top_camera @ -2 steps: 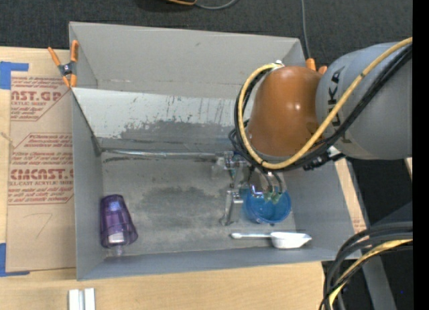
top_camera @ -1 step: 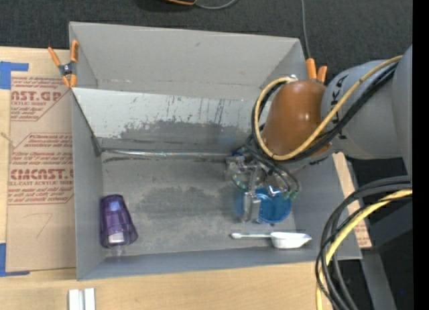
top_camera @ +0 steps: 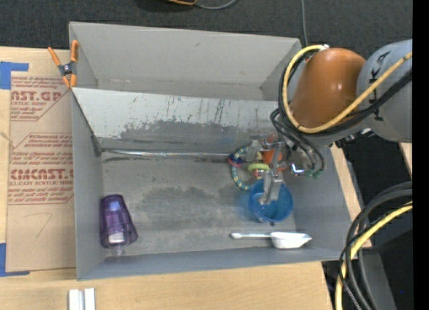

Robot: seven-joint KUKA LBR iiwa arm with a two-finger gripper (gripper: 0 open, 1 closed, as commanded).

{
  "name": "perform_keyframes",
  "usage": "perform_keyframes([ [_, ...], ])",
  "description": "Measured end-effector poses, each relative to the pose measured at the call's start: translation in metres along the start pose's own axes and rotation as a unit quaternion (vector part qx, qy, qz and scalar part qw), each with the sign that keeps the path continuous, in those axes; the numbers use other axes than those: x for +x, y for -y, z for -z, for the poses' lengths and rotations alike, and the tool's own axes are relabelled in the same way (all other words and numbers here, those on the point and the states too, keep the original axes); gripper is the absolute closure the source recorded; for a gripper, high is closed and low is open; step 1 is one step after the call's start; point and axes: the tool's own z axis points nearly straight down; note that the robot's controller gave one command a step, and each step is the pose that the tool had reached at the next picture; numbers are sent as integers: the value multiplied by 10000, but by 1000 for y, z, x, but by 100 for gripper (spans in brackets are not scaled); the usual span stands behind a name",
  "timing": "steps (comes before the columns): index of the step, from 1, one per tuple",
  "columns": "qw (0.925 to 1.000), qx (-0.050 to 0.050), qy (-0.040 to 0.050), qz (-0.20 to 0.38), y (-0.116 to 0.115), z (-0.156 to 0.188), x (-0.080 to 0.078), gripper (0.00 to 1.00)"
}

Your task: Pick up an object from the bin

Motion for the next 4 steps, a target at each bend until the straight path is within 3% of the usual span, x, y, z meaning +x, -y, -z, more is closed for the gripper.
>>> perform_keyframes([
  [1,9867,2,-35,1624,62,-65,-15,0],
  [2,9993,0,40,373,44,-89,30,0],
  [3,9815,-4,-17,1917,61,-91,12,100],
  [4,9815,-4,-17,1917,61,-91,12,100],
])
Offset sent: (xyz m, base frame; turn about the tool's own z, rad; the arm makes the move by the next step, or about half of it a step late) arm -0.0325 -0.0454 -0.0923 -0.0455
